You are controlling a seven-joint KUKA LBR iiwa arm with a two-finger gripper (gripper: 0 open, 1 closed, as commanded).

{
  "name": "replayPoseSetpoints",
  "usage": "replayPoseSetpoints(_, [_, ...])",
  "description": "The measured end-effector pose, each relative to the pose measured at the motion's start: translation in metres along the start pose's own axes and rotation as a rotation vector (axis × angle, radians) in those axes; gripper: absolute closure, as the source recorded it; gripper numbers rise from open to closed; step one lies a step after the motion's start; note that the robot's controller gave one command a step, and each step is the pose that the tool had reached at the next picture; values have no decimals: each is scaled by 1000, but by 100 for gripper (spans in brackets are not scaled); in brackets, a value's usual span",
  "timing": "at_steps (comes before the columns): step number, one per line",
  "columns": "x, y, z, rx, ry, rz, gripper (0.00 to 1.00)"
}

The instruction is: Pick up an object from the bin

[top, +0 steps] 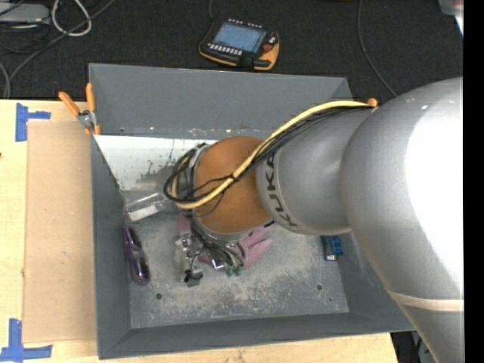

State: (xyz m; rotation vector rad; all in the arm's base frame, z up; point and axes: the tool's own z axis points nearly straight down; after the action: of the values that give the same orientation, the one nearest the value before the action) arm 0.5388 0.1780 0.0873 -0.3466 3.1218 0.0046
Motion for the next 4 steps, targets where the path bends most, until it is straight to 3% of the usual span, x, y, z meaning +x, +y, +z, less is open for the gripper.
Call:
replayPoseSetpoints(1, [18,-63,-45,2,-21,-20,0])
replayPoseSetpoints(2, [19,-60,-41,-1,-16,-21,100])
replayPoseSetpoints(3, [19,-60,-41,-1,-16,-20,100])
replayPoseSetpoints(4, [-48,-8,17,-2,-21,-175,100])
